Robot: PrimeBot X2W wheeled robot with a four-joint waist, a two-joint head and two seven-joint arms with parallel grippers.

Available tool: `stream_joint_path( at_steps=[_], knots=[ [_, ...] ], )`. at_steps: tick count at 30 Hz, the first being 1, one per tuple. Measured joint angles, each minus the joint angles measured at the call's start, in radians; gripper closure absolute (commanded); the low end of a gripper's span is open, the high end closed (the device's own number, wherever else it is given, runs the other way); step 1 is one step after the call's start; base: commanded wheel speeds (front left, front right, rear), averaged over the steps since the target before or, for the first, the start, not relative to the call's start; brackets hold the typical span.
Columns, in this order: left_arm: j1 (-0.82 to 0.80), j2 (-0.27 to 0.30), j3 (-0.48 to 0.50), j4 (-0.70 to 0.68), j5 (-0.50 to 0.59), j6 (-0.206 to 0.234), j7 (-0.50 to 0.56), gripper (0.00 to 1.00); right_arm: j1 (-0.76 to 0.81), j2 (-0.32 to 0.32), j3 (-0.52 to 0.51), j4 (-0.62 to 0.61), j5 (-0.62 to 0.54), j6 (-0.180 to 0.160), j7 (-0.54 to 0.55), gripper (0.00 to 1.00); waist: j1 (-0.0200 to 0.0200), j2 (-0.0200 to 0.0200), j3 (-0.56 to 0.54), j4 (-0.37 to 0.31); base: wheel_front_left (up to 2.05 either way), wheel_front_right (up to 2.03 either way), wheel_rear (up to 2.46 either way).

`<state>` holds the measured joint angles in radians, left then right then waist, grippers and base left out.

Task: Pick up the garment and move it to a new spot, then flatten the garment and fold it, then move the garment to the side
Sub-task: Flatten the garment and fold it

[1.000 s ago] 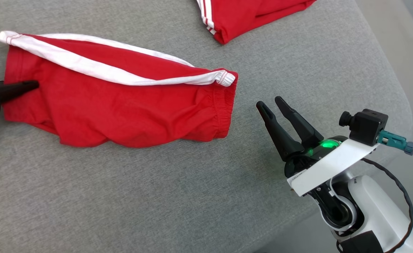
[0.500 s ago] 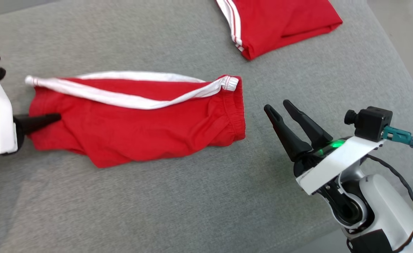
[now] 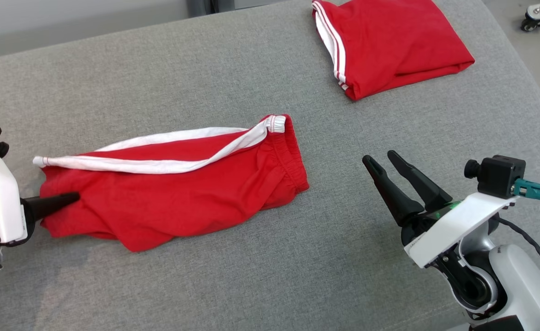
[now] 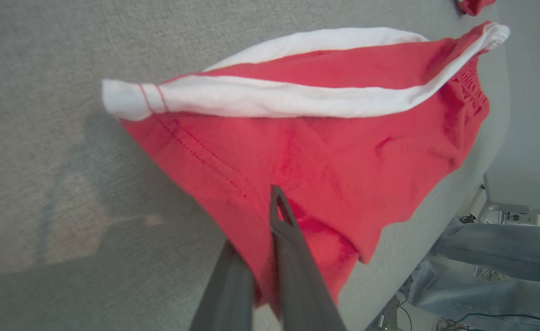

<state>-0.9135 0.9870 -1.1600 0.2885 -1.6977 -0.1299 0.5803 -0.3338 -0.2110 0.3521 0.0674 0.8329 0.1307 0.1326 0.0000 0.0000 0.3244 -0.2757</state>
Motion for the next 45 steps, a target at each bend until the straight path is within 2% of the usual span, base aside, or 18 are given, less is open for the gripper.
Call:
stream_joint_path(
  at_steps=[6, 7, 8, 9, 10, 19, 22, 28, 31, 34, 39, 42, 45],
  knots=[
    [0.05, 0.006, -0.005, 0.0, -0.026, 0.0, -0.016, 1.0, 0.022, -0.002, -0.026, -0.02, -0.009, 0.0, 0.027, 0.0, 0.0, 0.0, -0.027, 0.012, 0.0, 0.0, 0.0],
    [0.055, 0.006, -0.007, -0.001, -0.03, 0.0, -0.016, 0.96, 0.025, -0.002, -0.028, -0.021, -0.012, 0.0, 0.033, 0.0, 0.0, 0.0, -0.031, 0.013, 0.0, 0.0, 0.0],
    [0.062, 0.006, -0.008, 0.0, -0.029, 0.0, -0.016, 0.54, 0.03, -0.001, -0.029, -0.022, -0.016, 0.0, 0.036, 0.0, 0.0, 0.0, -0.035, 0.014, 0.0, 0.0, 0.0],
    [0.066, 0.004, -0.01, 0.003, -0.029, 0.0, -0.018, 0.54, 0.035, -0.001, -0.031, -0.023, -0.016, 0.0, 0.044, 0.0, 0.0, 0.0, -0.039, 0.015, 0.0, 0.0, 0.0],
    [0.066, 0.001, -0.012, 0.009, -0.027, 0.0, -0.022, 0.0, 0.036, 0.002, -0.036, -0.026, -0.019, 0.0, 0.052, 0.0, 0.0, 0.0, -0.047, 0.017, 0.0, 0.0, 0.0],
    [0.071, -0.021, -0.001, 0.015, -0.007, 0.0, -0.072, 0.0, 0.052, -0.004, -0.056, -0.04, -0.033, 0.0, 0.078, 0.0, 0.0, 0.0, -0.091, 0.043, 0.0, 0.0, 0.0],
    [0.066, -0.021, 0.013, 0.008, 0.07, 0.0, -0.162, 0.0, 0.057, -0.008, -0.06, -0.043, -0.033, 0.0, 0.088, 0.0, 0.0, 0.0, -0.11, 0.06, 0.0, 0.0, 0.0],
    [0.078, -0.013, 0.043, -0.043, 0.137, 0.001, -0.322, 0.0, 0.078, -0.022, -0.075, -0.05, -0.046, 0.0, 0.09, 0.0, 0.0, 0.0, -0.149, 0.101, 0.0, 0.0, 0.0],
    [0.107, -0.002, 0.067, -0.072, 0.161, 0.021, -0.435, 0.0, 0.088, -0.024, -0.075, -0.051, -0.051, 0.0, 0.088, 0.0, 0.0, 0.0, -0.169, 0.124, 0.0, 0.0, 0.0],
    [0.141, 0.0, 0.095, -0.116, 0.198, 0.069, -0.58, 0.0, 0.107, -0.023, -0.077, -0.053, -0.063, 0.0, 0.069, 0.0, 0.0, 0.0, -0.187, 0.146, 0.0, 0.0, 0.0],
    [0.238, -0.004, 0.123, -0.204, 0.228, 0.179, -0.78, 0.0, 0.139, -0.02, -0.099, -0.051, -0.11, 0.0, -0.008, 0.0, 0.0, 0.0, -0.211, 0.18, 0.0, 0.0, 0.0],
    [0.295, -0.021, 0.158, -0.247, 0.258, 0.252, -0.83, 0.0, 0.159, -0.011, -0.124, -0.043, -0.145, 0.0, -0.062, 0.0, 0.0, 0.0, -0.221, 0.197, 0.0, 0.0, 0.0],
    [0.367, -0.057, 0.25, -0.277, 0.296, 0.311, -0.839, 0.0, 0.183, 0.003, -0.148, -0.025, -0.18, 0.0, -0.096, 0.0, 0.0, 0.0, -0.228, 0.212, 0.0, 0.0, 0.0]
  ],
)
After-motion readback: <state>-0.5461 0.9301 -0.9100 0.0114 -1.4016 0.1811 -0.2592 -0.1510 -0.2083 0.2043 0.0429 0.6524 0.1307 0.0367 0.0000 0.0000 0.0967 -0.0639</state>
